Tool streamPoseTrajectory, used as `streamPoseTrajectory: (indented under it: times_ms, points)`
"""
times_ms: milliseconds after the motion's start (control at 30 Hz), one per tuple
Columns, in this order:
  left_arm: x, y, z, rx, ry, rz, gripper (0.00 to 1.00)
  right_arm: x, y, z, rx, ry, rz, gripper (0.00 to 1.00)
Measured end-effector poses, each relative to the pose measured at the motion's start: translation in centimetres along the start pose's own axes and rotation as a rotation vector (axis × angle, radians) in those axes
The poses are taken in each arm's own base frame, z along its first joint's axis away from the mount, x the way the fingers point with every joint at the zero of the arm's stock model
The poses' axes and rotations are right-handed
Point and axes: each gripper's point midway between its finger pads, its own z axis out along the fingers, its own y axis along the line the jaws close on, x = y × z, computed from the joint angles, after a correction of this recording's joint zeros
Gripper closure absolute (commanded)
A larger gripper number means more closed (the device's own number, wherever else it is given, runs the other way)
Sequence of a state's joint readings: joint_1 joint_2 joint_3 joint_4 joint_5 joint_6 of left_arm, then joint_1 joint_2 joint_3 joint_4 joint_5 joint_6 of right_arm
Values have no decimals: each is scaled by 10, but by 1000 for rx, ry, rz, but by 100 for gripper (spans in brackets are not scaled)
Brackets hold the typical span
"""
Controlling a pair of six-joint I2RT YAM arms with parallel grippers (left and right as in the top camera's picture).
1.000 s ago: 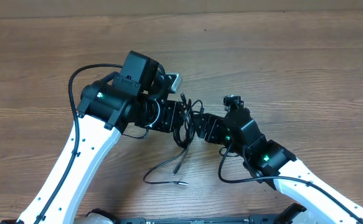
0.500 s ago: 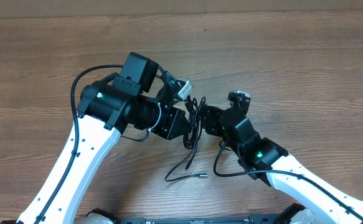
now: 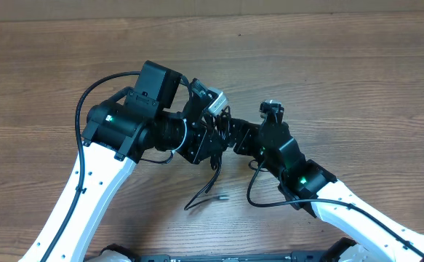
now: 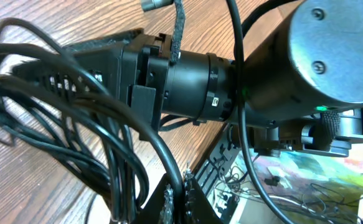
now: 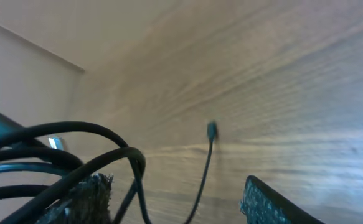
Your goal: Untangle cables
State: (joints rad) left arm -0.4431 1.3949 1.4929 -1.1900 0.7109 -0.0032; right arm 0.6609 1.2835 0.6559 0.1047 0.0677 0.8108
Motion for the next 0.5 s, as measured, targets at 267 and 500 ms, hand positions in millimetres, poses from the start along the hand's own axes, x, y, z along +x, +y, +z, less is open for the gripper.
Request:
streamPoseTrajectory:
  times_ms: [267,500]
  points:
    - [11,-7,0,40,38,51,95,-25,-4,-2,42,-131,5,34]
    - [17,-17,-9,54,31,128,96,-41,-30,-5,142,-194,19,35]
